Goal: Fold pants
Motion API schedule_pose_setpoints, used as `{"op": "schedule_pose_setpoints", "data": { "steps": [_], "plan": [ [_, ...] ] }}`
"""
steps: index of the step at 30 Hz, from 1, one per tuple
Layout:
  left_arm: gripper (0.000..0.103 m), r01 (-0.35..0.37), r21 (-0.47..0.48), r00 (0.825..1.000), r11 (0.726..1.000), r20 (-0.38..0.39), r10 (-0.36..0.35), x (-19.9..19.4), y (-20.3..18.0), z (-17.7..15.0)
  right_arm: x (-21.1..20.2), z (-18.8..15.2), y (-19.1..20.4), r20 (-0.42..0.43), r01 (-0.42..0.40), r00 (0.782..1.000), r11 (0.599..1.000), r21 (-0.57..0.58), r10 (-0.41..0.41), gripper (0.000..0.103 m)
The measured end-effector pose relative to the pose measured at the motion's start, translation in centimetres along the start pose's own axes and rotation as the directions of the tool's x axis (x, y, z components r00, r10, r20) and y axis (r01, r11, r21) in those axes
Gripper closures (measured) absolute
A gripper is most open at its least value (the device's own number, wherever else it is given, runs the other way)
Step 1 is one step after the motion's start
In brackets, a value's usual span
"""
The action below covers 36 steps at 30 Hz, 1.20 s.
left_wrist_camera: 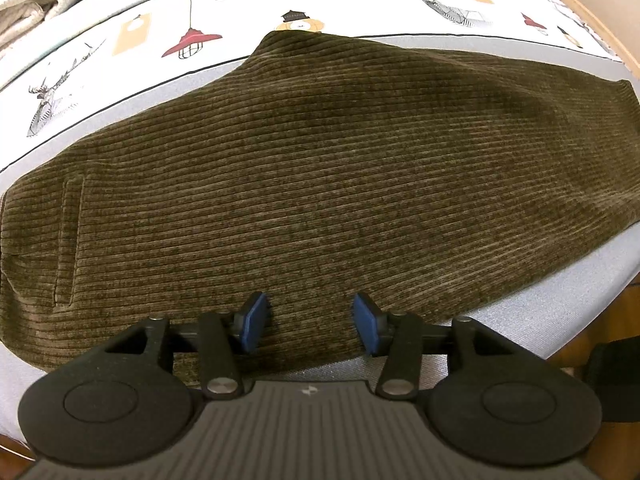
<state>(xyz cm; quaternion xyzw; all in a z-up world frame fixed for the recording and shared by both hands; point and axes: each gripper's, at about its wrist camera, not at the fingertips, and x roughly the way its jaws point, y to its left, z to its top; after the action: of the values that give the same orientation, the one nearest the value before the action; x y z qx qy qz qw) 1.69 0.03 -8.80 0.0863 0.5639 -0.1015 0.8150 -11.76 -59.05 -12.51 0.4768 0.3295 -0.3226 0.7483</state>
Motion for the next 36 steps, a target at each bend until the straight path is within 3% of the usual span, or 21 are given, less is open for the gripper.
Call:
{"op": "schedule_pose_setpoints", "data": {
  "steps": [1,6,10,12,14,16,18,21,25,28,30,33,36],
  "plan": [
    [0.049,0.000,-0.001,1.000,1.000,0.000,0.000,0.0,0.0,0.0,-0.2,-0.1,0.1,0.011,0.001,1.000,1.000,0.001,-0.001,0.088],
    [0.049,-0.003,0.000,1.000,1.000,-0.002,0.003,0.1,-0.2,0.2,-2.0,-0.3,0.3,0.086,-0.082,0.993,0.994,0.066,0.076,0.091],
    [0.049,-0.004,-0.006,1.000,1.000,0.001,0.004,0.0,-0.2,0.2,-4.3,-0.8,2.2,0.159,-0.136,0.979,0.989,0.049,0.127,0.092],
    [0.049,-0.003,-0.015,1.000,1.000,0.008,0.003,-0.1,-0.1,0.2,-5.7,-1.4,4.3,0.205,-0.134,0.969,0.991,-0.023,0.136,0.092],
    [0.049,-0.004,-0.045,0.999,0.999,0.032,0.005,-0.7,0.3,0.1,-7.9,-2.7,7.4,0.271,-0.104,0.951,0.981,-0.166,0.147,0.093],
    [0.049,0.001,-0.083,0.998,0.997,0.067,0.005,-1.4,1.0,0.2,-10.2,-5.0,11.6,0.342,-0.041,0.924,0.933,-0.359,0.172,0.093],
    [0.049,0.001,-0.130,0.996,0.992,0.093,0.011,-2.0,1.9,0.2,-12.5,-8.6,15.9,0.393,0.007,0.885,0.838,-0.546,0.249,0.093],
    [0.049,-0.010,-0.175,0.994,0.985,0.105,0.029,-2.5,3.0,0.0,-15.2,-15.7,21.0,0.364,0.020,0.836,0.640,-0.768,0.410,0.093],
    [0.049,-0.010,-0.232,0.991,0.973,0.125,0.040,-3.5,4.6,-0.2,-16.4,-27.4,24.0,0.161,-0.005,0.814,0.284,-0.959,0.558,0.093],
    [0.049,0.000,-0.263,0.991,0.965,0.127,0.035,-3.9,5.6,-0.4,-15.2,-34.9,23.6,-0.014,-0.031,0.834,0.023,-0.999,0.551,0.093],
    [0.049,0.003,-0.276,0.992,0.961,0.123,0.033,-4.0,6.0,-0.5,-13.2,-39.0,23.2,-0.144,-0.085,0.888,-0.152,-0.985,0.437,0.093],
    [0.049,0.011,-0.286,0.991,0.958,0.128,0.026,-4.3,6.4,-0.6,-11.3,-42.5,22.5,-0.225,-0.125,0.917,-0.299,-0.946,0.330,0.093],
    [0.049,0.021,-0.303,0.990,0.953,0.137,0.022,-4.6,6.9,-0.6,-11.4,-43.8,21.9,-0.218,-0.087,0.920,-0.373,-0.924,0.326,0.093]
  ]
}}
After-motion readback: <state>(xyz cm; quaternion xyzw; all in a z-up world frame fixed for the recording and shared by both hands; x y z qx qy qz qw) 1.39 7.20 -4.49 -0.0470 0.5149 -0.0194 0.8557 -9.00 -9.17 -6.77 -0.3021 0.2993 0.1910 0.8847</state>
